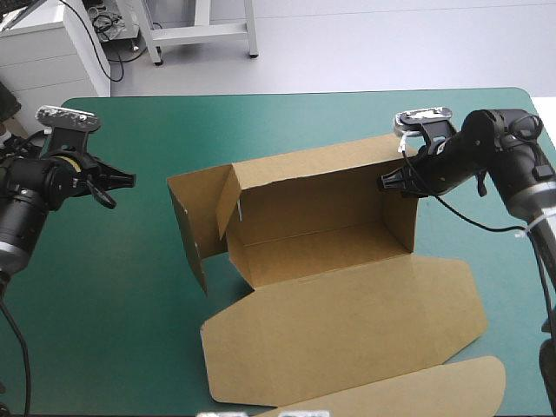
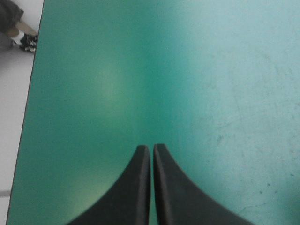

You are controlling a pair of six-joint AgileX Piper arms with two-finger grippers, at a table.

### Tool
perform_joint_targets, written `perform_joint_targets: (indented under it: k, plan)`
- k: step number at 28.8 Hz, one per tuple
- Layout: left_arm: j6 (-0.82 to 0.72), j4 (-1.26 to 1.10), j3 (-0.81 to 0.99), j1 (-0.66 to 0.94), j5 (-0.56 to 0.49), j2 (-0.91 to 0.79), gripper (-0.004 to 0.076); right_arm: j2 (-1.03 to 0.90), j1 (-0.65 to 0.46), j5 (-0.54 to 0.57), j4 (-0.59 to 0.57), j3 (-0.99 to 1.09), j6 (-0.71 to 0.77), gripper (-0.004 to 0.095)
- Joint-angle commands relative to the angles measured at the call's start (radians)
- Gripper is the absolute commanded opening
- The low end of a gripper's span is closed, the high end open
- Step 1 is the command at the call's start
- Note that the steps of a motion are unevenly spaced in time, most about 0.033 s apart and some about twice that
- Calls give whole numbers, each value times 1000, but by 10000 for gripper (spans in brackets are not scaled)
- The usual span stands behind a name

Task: Fold the box

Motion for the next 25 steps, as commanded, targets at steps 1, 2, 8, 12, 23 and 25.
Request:
perform_joint_targets:
  k: [1, 2, 8, 12, 23, 25]
  plan:
    - [50, -88, -36, 99, 12, -26, 9, 43, 2, 30, 73, -68, 34, 0]
    - [79, -134, -36, 143, 31, -24, 9, 77, 2, 30, 68, -68, 34, 0]
    - [162, -292, -36, 233, 52, -24, 8, 233, 2, 30, 69, -127, 23, 0]
    - [188, -308, -33, 237, 61, -24, 8, 326, 2, 25, 79, -209, -17, 0]
    - [194, -306, -33, 237, 79, -16, 8, 406, 2, -93, 53, -386, -120, 192]
    - [194, -309, -33, 237, 79, -13, 8, 406, 2, -81, 43, -412, -139, 293]
